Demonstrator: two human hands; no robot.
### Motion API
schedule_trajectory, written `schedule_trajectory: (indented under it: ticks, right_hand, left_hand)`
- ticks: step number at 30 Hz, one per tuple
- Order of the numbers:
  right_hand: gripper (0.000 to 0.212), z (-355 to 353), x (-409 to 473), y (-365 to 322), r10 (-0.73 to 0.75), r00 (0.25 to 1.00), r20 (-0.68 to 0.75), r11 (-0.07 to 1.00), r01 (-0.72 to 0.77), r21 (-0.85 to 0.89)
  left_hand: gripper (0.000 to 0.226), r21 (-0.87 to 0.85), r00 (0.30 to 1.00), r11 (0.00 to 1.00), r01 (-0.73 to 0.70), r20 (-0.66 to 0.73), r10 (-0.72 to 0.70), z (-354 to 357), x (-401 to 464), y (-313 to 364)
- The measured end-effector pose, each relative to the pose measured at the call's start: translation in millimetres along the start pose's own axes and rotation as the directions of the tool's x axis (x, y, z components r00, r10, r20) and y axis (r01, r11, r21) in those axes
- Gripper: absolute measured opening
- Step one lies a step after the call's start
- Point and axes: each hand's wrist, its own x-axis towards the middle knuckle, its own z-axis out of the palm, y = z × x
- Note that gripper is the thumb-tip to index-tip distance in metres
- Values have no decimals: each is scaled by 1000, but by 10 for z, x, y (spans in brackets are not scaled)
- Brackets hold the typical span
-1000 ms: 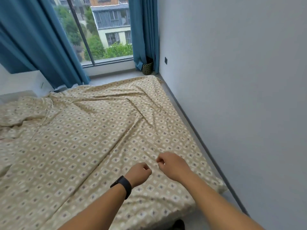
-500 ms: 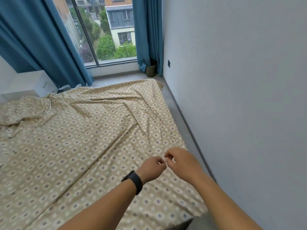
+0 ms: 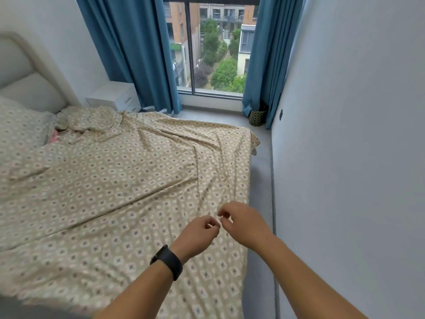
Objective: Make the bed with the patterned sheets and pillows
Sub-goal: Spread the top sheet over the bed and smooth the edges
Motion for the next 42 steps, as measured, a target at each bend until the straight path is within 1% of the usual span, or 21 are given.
schedule_trajectory:
  ticks: [2,4,6,8,10,12,14,15,17,19,21,23,25,28,30,32,34,37,39,40,42]
  right_hand:
    - [22,-44,19,-11,-50,999,15,999,50,-13]
    - [23,-77,58,-35,-99,995,-28,995,99,-18]
    - [22,-59,68,-33,-123,992,-17,992,123,-9]
    - [20,7,54,-14,-143,989,32,990,143,-3]
    - [21,55,148,26,-200,971,129,977,207,-42]
    - [21,65,337,50,-242,951,195,967,252,-32]
    - [22,92,623,48,-311,929,201,947,321,-18]
    - [22,122,772,63,-342,917,206,936,352,-13]
    - [22,160,1043,99,-403,867,292,909,417,15]
    - [22,133,1407,169,-455,800,392,872,490,12]
    - [22,64,1678,238,-500,759,417,834,551,-3]
    - [22,-15,1861,268,-533,718,448,806,591,13]
    - [22,-80,1966,308,-557,691,461,783,621,15]
    - [22,-183,2182,344,-587,648,486,752,658,30]
    - [22,-223,2378,381,-580,670,462,769,638,40]
    - [21,-232,2516,538,-552,699,454,795,606,33]
    - [21,-257,2605,687,-539,689,485,802,596,44]
    - [22,-186,2799,808,-548,652,524,785,617,53]
    - [24,-148,3147,796,-569,607,555,765,638,86]
    - [24,-129,3422,811,-587,557,588,726,683,78]
    - [24,-169,3818,730,-631,493,599,669,736,99]
  left_hand:
    - [15,4,999,1000,10,-31,-10,60,-54,15]
    - [15,7,998,1000,18,-58,-18,63,-32,26]
    - [16,16,997,1000,26,-76,-24,44,6,34]
    - [15,-17,993,999,28,-113,-30,41,44,37]
    - [14,-65,985,996,63,-157,-72,76,40,22]
    - [15,-119,974,987,106,-189,-127,85,64,-1]
    - [14,-164,954,973,160,-229,-195,42,155,-99]
    - [14,-176,936,966,187,-267,-230,2,201,-147]
    - [14,-255,880,934,251,-342,-330,-47,227,-184]
    - [14,-375,779,886,273,-454,-432,-69,318,-156]
    - [13,-459,713,843,281,-488,-504,-38,383,-59]
    - [13,-490,700,824,285,-481,-528,37,477,79]
    - [14,-517,713,812,272,-459,-531,178,567,230]
    - [13,-572,705,780,253,-443,-554,338,722,423]
    - [13,-569,717,782,253,-432,-547,323,839,437]
    - [13,-528,733,793,303,-402,-548,354,969,418]
    - [13,-524,739,783,336,-369,-564,365,1058,467]
    - [14,-534,707,753,386,-353,-613,297,1132,520]
    - [15,-510,679,757,408,-385,-625,67,1366,522]
    - [15,-520,640,746,417,-414,-647,-5,1590,530]
    - [14,-550,568,731,404,-475,-672,-175,1868,630]
